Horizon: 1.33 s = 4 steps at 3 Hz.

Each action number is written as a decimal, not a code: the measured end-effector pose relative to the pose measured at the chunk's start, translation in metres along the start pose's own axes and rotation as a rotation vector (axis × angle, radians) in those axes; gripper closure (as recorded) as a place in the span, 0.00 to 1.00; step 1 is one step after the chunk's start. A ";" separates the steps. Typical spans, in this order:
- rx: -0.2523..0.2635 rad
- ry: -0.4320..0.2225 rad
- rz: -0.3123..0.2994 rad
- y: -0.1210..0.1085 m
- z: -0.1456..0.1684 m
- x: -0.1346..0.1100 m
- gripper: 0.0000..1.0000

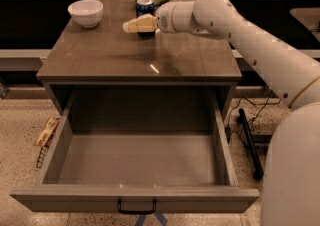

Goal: Place pepsi can into top drawer

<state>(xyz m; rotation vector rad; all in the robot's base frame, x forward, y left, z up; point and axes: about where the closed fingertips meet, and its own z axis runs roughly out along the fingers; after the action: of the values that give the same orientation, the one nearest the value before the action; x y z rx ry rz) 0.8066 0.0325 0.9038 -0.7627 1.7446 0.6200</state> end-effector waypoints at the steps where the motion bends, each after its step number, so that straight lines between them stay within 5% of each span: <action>1: -0.007 -0.049 -0.011 -0.005 0.011 -0.004 0.00; 2: -0.012 -0.100 -0.040 -0.018 0.018 -0.005 0.18; 4: 0.007 -0.083 -0.061 -0.024 0.017 0.002 0.72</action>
Offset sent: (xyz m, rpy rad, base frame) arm 0.0433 -0.0100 0.0008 0.0733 -0.1703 0.0237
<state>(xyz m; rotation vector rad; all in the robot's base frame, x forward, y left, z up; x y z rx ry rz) 0.8343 0.0286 0.8963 -0.7726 1.6411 0.5957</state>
